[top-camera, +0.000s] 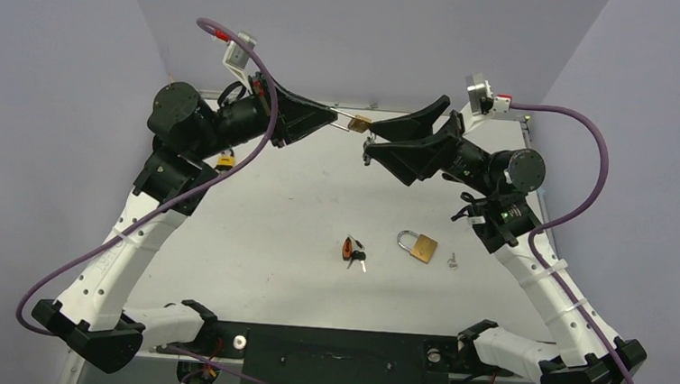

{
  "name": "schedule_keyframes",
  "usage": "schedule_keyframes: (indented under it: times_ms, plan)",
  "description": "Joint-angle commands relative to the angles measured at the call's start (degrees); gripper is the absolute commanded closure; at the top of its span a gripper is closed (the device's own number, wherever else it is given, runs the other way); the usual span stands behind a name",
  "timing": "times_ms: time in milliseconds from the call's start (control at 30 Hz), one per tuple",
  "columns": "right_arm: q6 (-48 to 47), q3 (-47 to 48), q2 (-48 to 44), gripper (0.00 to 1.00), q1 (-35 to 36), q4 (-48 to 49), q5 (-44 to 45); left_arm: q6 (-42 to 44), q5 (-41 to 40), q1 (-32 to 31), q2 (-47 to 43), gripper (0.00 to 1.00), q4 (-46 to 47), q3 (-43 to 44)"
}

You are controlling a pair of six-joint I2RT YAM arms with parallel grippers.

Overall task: Lock with the key
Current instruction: Lock the lock.

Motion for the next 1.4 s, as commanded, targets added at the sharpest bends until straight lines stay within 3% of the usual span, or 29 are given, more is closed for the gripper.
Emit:
schedule_keyframes:
  times_ms: [0, 533, 967, 1167, 1367]
  plan:
    - [-1.61, 1.0, -0.76, 0.42, -1.78, 2.64, 1.74, 0.07, -0.88, -1.4, -0.25, 1.0, 1.0, 4.72]
    - [-3.38, 0.71, -2.9, 0.42, -3.5, 0.08, 2.69, 1.96, -2.72, -3.1, -0.26, 1.0, -3.12, 6.13]
    - [-4.63, 2.15, 1.49, 0.43, -2.45, 0.05, 0.3, 2.41, -3.07, -4.2, -0.04, 1.0, -3.15, 6.7]
    - [-5.89, 2.76, 2.06, 0.5, -1.66, -2.05, 0.53, 2.61, -3.45, -4.3, 0.0, 1.0, -3.16, 6.72]
    - [-5.34, 2.68, 2.17, 0.67, -1.04, -1.6, 0.08, 2.81, -3.7, -4.31, 0.07, 1.0, -3.27, 6.57]
